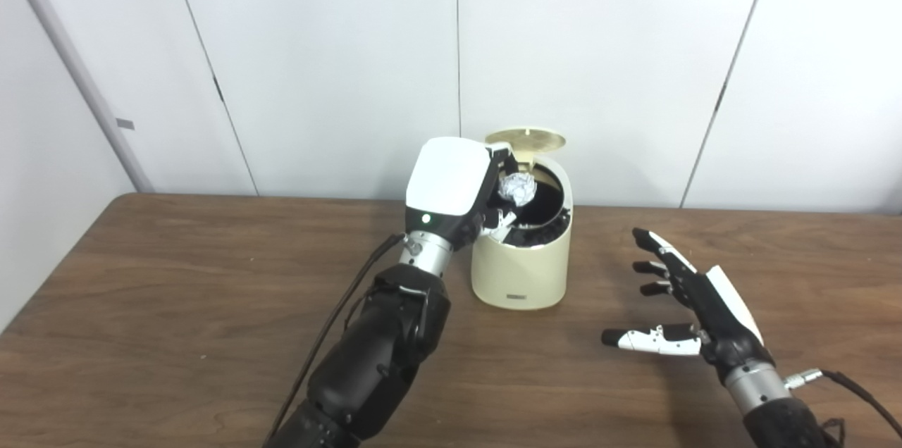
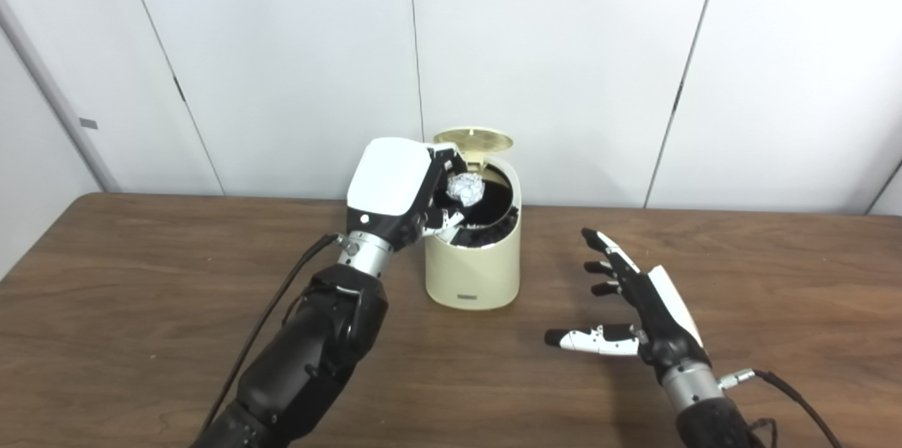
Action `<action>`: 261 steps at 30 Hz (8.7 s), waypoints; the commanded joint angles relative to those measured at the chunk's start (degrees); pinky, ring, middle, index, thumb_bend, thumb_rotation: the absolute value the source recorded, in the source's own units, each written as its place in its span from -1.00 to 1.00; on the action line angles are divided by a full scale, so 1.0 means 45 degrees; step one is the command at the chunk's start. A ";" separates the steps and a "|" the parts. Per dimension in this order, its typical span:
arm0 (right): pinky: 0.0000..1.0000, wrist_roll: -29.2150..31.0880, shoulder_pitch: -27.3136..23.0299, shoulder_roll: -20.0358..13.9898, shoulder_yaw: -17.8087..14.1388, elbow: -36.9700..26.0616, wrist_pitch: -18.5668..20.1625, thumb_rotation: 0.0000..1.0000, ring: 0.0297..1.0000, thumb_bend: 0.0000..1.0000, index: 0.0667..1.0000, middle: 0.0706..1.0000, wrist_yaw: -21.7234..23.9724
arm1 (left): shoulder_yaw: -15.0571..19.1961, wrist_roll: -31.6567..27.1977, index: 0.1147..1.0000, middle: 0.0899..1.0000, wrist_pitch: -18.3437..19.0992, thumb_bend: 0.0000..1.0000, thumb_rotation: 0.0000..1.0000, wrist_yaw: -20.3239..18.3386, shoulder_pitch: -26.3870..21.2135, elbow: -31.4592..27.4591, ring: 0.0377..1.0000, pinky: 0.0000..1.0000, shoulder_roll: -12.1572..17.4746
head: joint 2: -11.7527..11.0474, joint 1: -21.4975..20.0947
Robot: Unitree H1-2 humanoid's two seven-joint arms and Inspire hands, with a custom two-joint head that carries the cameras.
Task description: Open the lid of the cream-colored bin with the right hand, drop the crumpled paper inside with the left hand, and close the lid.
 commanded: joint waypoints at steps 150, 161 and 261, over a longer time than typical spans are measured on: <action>1.00 -0.5237 -0.6466 -0.1565 0.2825 0.0097 -0.1816 0.08 1.00 0.64 0.62 0.62 0.1968 | 0.4535 -1.0544 0.57 0.49 -0.4755 0.40 -0.95 -0.1873 0.4713 -0.3159 0.45 0.15 -0.0879 | -0.0088 0.0192; 1.00 -0.5356 -0.6291 -0.1773 0.3251 0.0027 -0.2574 -0.06 1.00 0.65 0.60 0.59 0.2297 | 0.4558 -1.0648 0.56 0.49 -0.4760 0.40 -0.95 -0.1881 0.4689 -0.3136 0.45 0.16 -0.0919 | 0.0049 0.0250; 1.00 -0.5813 -0.5490 -0.2281 0.4160 0.0204 -0.3614 -0.07 0.85 0.67 0.41 0.38 0.3914 | 0.4646 -1.0373 0.54 0.47 -0.3923 0.37 -0.90 -0.2043 0.4638 -0.3892 0.38 0.12 -0.0819 | 0.1099 0.0491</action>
